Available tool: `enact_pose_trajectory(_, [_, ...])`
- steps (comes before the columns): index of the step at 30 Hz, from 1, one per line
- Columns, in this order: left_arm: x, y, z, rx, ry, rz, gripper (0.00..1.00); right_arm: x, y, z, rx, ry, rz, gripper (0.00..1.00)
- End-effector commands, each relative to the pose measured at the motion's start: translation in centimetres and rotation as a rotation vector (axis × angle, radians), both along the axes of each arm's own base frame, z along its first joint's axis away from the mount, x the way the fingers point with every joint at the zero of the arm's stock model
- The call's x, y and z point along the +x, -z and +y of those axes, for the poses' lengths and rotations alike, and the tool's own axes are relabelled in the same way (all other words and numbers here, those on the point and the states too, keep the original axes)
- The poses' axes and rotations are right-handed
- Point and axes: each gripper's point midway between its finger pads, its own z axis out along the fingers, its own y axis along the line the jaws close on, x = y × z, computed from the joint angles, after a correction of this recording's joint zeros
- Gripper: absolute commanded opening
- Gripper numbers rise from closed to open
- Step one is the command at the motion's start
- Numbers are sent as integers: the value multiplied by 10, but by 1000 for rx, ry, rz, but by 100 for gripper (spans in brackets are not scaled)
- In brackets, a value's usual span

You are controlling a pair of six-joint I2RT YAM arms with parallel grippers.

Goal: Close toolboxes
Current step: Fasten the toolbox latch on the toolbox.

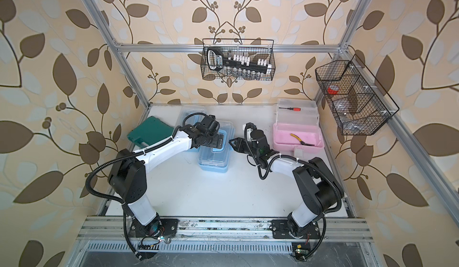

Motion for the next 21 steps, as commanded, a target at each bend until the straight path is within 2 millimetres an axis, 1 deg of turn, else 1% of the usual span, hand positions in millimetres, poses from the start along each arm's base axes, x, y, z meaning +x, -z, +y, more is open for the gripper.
enact_pose_trajectory(1, [-33,31,2,55,62,138,99,3,-3,2,36,-3,-1,33])
enact_pose_trajectory(4, [-32,32,2,57,61,138,99,3,4,0,27,6,13,30])
enact_pose_trajectory(9, [-33,33,2,56,62,141,99,4,16,5,39,-12,38,24])
enact_pose_trajectory(13, [-33,33,4,62,60,141,99,4,24,8,48,-19,59,23])
enact_pose_trajectory(21, [-34,32,4,64,59,138,99,5,29,9,-7,-22,68,23])
